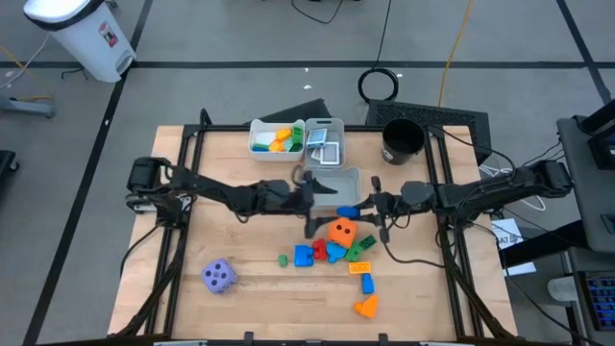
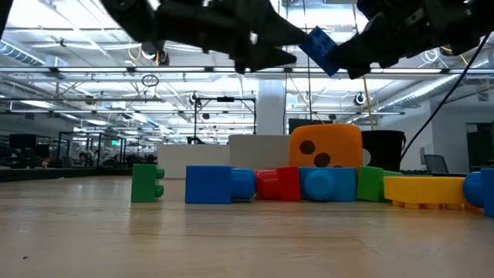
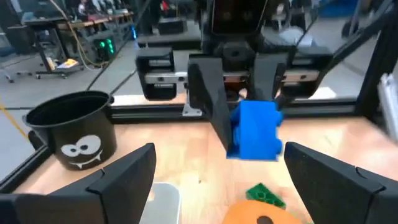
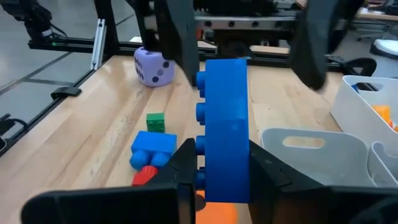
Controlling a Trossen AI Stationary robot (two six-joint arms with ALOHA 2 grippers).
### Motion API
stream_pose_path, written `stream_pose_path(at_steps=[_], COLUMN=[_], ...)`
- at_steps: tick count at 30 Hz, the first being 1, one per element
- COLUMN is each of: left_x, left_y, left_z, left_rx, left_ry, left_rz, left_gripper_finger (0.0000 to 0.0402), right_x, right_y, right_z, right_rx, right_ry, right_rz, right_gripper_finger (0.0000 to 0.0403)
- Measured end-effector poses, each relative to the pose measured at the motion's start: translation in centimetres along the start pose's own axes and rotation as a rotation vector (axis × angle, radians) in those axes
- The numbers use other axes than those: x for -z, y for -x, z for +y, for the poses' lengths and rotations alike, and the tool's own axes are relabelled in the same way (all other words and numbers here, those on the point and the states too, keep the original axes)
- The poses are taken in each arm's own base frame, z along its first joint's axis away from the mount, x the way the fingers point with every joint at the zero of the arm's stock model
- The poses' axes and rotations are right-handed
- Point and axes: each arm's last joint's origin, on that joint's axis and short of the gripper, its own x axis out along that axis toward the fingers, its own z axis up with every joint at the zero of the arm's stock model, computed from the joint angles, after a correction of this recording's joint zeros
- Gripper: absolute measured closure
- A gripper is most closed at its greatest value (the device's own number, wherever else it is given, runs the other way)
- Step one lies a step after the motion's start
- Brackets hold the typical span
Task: Pick & Place Toys
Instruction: Put the blue game piece into the white bin
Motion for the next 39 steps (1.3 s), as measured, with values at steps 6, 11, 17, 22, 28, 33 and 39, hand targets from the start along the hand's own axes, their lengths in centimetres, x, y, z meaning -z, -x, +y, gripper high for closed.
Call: stream_pose_path(at_steps=[6,11,17,22,28,33,39], left_x=[-0.6,-1.3,-2.2,-2.2,-2.3,-4.1,-5.2], left_y=[-2.9,-3.6,-3.3,-3.3,-3.3,-2.1,0.1], left_z=[-0.2,-0.2,-0.2,-0.4,0.0,1.0,2.4], left_rx=[0.013,0.018,0.026,0.064,0.064,0.017,-0.212], left_ry=[-0.018,0.005,0.016,0.008,-0.004,0.038,0.049], left_rz=[0.128,0.204,0.179,0.178,0.172,0.161,0.138], left_gripper_finger=[0.0041,0.0053,0.0132,0.0213,0.0302,0.0305,0.0305], right_x=[0.0,0.2,0.2,0.2,0.3,-0.2,-0.5], right_y=[0.0,0.0,0.0,0.0,0.0,0.4,2.4], right_z=[0.0,0.0,0.0,0.0,0.0,-0.1,0.0], right_rx=[0.002,-0.004,0.007,0.005,0.019,0.036,0.014], right_ry=[0.011,0.016,0.018,0.018,-0.011,-0.072,-0.072], right_rz=[0.004,0.018,0.022,0.027,0.031,0.002,0.019], right_gripper_finger=[0.0344,0.0344,0.0342,0.0343,0.0319,0.0272,0.0222])
